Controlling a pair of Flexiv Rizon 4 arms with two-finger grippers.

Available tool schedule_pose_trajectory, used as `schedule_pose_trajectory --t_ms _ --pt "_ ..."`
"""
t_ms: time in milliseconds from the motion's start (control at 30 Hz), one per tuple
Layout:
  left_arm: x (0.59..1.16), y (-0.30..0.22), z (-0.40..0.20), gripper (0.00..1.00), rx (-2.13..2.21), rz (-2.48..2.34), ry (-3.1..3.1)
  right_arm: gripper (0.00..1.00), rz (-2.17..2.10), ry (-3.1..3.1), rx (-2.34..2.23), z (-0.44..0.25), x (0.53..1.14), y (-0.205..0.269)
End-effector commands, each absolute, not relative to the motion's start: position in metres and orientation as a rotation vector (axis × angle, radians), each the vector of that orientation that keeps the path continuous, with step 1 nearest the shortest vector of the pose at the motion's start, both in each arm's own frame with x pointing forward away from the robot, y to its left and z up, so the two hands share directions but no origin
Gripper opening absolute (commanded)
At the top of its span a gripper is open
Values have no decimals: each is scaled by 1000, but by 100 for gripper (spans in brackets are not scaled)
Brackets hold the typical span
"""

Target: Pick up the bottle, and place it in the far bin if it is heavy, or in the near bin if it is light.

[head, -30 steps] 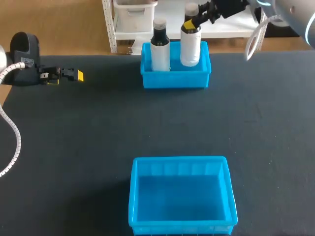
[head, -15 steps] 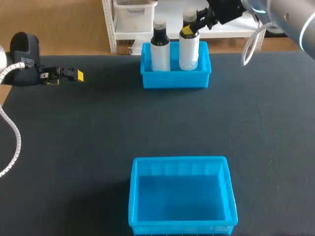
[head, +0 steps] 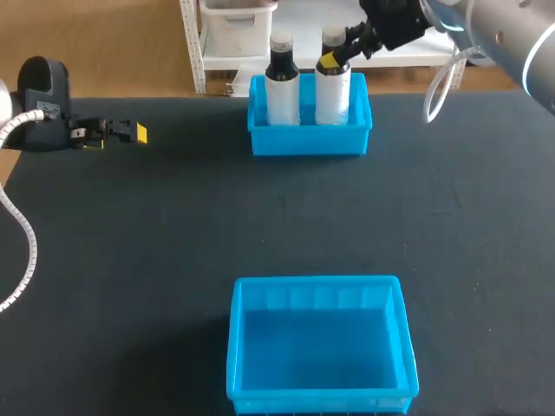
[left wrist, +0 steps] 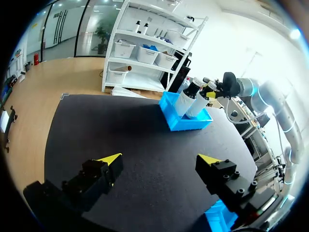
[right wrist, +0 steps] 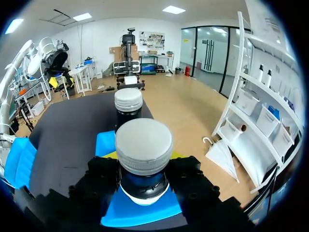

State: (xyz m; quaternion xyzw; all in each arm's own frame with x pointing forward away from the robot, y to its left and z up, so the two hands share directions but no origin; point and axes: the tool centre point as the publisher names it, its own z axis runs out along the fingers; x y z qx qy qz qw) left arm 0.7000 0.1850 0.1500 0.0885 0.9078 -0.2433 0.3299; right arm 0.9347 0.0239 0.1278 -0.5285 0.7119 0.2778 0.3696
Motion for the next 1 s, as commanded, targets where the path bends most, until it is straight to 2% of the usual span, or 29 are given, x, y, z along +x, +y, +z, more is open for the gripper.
schedule_pose_trajectory --t_ms 33,133,200,233,300,400,467,733,1000 --pt "700 185 150 100 231 -636 2374 28 944 1794 -1497 128 946 25" --pt "700 185 150 100 231 -636 2374 46 946 1797 -1496 127 946 26" --pt "700 185 150 100 231 -636 2374 50 948 1800 -1495 126 947 25" --pt "700 185 150 100 231 -636 2374 56 949 1801 -1494 126 947 25" --pt "700 185 150 100 231 -636 2374 77 951 1805 -1492 125 947 25" --pt "700 185 150 100 231 -636 2374 85 955 1809 -1489 123 948 24" --pt "700 185 150 100 231 -636 2374 100 958 1813 -1488 122 948 24" --pt "700 185 150 100 231 -636 2374 100 959 1835 -1495 123 947 18" --pt "700 185 150 100 231 -636 2374 100 917 1900 -1470 126 938 -12"
